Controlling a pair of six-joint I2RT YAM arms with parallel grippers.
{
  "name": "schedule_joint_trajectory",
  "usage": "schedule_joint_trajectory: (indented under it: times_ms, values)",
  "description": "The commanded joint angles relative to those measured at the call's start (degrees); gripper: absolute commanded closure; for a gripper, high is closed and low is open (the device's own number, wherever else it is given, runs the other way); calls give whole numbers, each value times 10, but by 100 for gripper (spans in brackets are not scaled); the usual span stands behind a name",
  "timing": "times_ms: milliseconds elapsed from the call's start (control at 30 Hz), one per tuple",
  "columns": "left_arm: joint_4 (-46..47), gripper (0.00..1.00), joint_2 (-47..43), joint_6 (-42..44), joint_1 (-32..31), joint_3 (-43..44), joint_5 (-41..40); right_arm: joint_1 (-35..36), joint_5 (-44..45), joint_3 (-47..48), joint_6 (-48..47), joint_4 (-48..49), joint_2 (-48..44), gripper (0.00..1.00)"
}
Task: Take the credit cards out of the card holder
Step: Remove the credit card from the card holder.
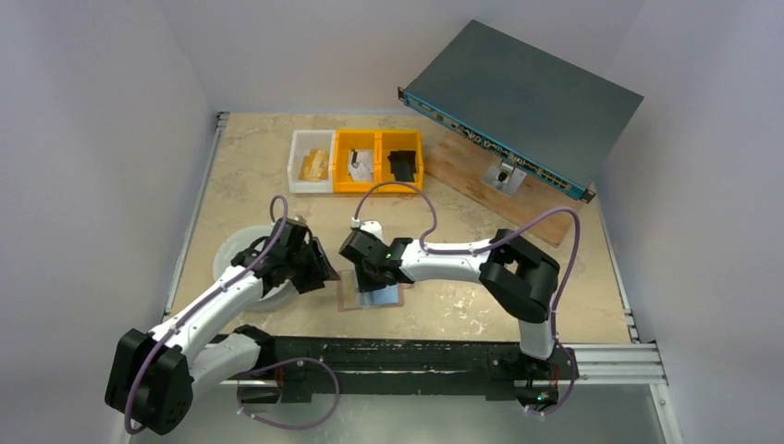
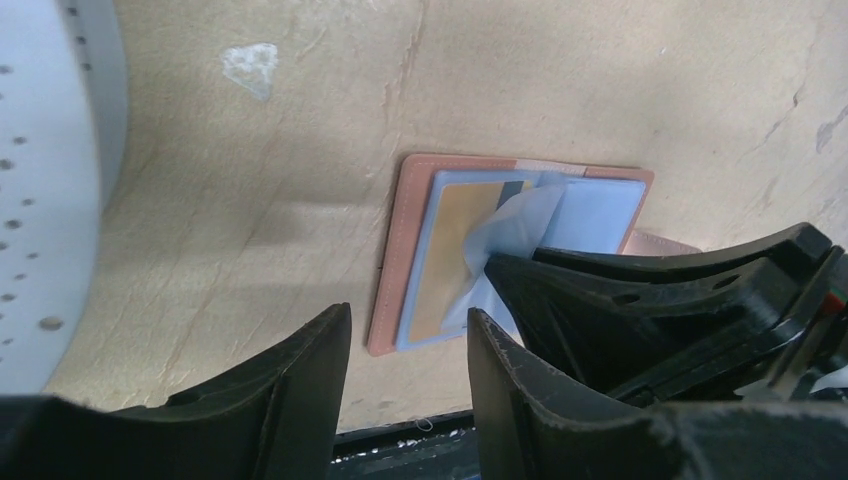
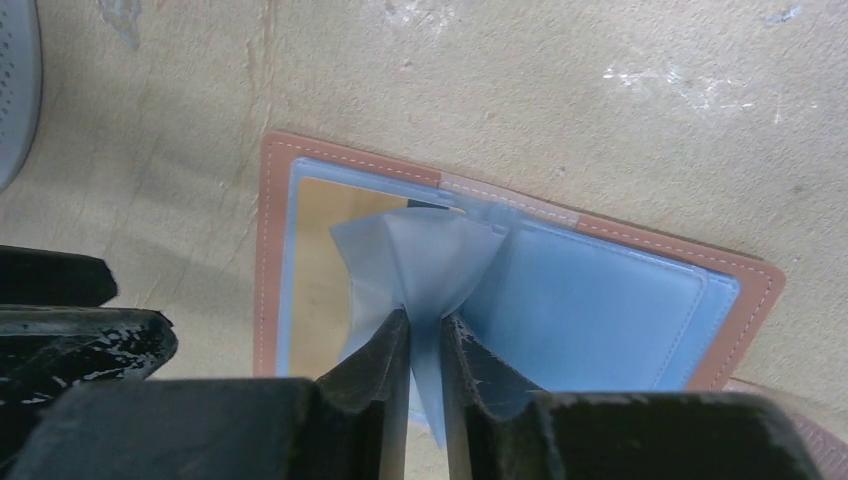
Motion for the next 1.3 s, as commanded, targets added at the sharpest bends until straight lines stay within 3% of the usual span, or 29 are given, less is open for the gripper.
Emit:
schedule_joint_trajectory:
  times_ms: [0,300,733,867,1133,1267]
  values:
    - [56,56,21,24,4,-9,63,-11,-58,-68,12,38,11,88]
    - [138,59,77,37,-6,-8,165,-49,-150,-142,11,152,-12,92]
    - [177,62,192,53,-57,13,147,-69,-188,-181,15,199,-14,93]
    - [176,70,196,48,-58,10,131,-73,-190,-186,15,203,-17,94]
    - [151,100,168,44,-59,8,102,-78,-193,-180,14,197,-43,88]
    - [133,100,139,44,-59,8,93,-85,-192,-169,13,189,-72,81]
